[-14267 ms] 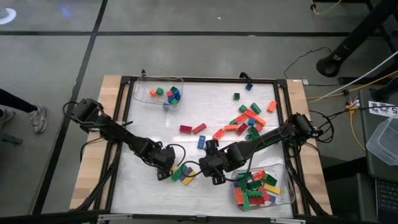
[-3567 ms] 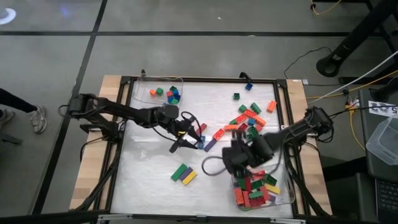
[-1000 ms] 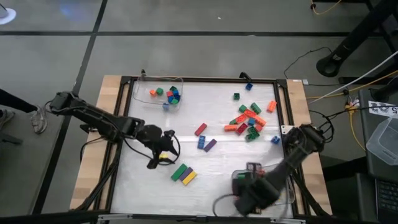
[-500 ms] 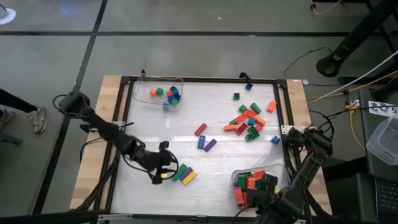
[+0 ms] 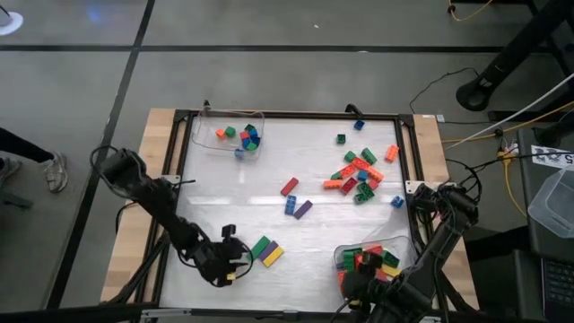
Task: Sort blocks by size
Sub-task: Put the rectangular green block into the bottom transparent bin
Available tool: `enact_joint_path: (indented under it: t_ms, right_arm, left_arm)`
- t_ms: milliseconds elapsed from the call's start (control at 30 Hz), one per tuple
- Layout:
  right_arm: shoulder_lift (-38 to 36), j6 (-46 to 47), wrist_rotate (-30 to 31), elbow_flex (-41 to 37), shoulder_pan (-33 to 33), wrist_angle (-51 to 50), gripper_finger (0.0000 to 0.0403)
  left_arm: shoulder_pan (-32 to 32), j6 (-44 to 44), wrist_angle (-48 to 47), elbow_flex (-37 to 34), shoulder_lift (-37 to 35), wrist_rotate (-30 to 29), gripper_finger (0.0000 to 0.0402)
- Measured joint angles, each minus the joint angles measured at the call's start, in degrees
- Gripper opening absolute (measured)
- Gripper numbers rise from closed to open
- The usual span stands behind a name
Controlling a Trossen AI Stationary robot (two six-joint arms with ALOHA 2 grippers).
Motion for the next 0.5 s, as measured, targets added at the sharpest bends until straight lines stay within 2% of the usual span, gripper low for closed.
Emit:
enact_joint_path:
  t_ms: [233,333,500]
  right_arm:
    - [0.0,0.0,6.9,0.0,0.0,3.8,0.0230]
    - [0.0,-0.1,8.1,0.0,0.0,4.9,0.0230]
    - [0.0,-0.1,9.1,0.0,0.0,7.5,0.0230]
  left_arm:
    - [-2.0,3.3,-0.1,5.1,6.5,-11.8,0.0161]
    - [-2.1,4.7,0.0,7.0,8.5,-12.9,0.0150]
    - [-2.3,2.0,-0.2,8.6,11.0,-13.1,0.0131]
